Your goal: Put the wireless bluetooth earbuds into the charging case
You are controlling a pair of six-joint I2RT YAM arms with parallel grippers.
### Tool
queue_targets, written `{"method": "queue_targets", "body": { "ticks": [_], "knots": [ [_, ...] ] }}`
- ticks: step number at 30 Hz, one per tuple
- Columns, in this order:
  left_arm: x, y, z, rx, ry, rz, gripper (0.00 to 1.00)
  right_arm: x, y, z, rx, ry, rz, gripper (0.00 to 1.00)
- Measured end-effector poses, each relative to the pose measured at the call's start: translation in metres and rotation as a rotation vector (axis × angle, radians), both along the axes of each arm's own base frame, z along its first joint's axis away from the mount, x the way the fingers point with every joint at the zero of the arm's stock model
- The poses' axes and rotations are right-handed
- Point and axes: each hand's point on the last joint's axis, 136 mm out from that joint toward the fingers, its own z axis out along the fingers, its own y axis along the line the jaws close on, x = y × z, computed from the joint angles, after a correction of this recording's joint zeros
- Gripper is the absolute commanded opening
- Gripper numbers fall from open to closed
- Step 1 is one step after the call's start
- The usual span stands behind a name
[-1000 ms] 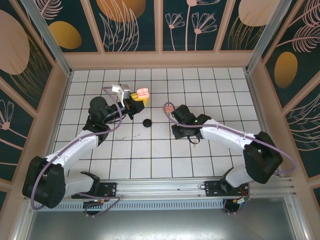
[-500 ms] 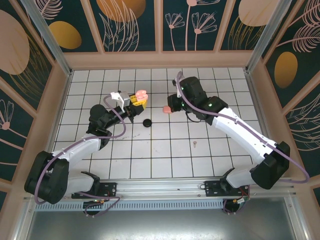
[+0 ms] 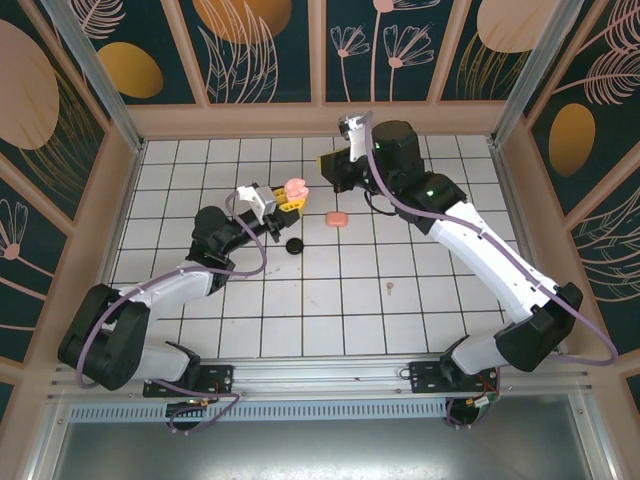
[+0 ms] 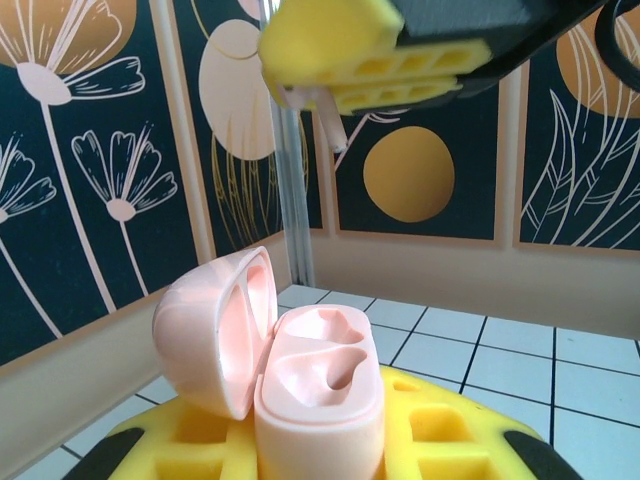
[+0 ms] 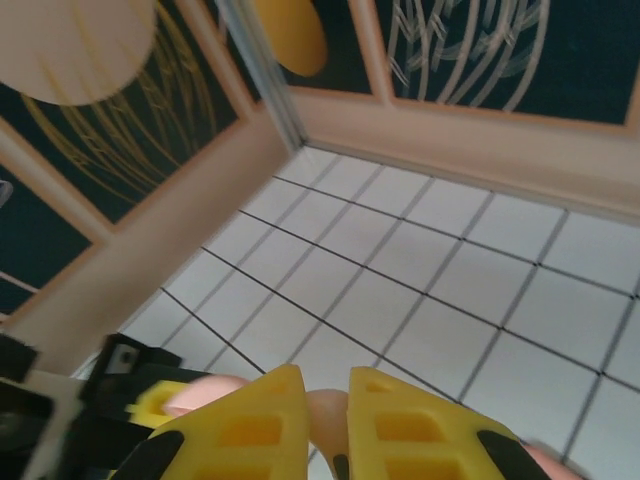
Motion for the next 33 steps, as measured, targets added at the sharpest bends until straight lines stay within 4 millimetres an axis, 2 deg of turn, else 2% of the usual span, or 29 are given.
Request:
{"method": "queue_targets", "body": {
  "ticks": [5, 9, 18, 23, 33],
  "knots": [
    [0.005, -0.009, 0.008, -0.006, -0.021, -0.007, 0.0, -0.017, 0.004, 0.011, 0.067, -0.051, 0.077, 0.13],
    [0.006, -0.01, 0.01, -0.011, -0.027, -0.007, 0.0, -0.026, 0.006, 0.009, 0.097, -0.065, 0.114, 0.13],
    [0.006, -0.012, 0.011, -0.014, -0.03, -0.011, 0.0, -0.043, 0.027, 0.002, 0.136, -0.058, 0.179, 0.13],
    [0.006, -0.013, 0.014, -0.016, -0.035, -0.013, 0.0, -0.045, 0.032, 0.005, 0.147, -0.069, 0.191, 0.13],
    [0.006, -0.014, 0.019, -0.024, -0.042, -0.015, 0.0, -0.04, 0.037, -0.01, 0.13, -0.041, 0.189, 0.13]
  ]
}}
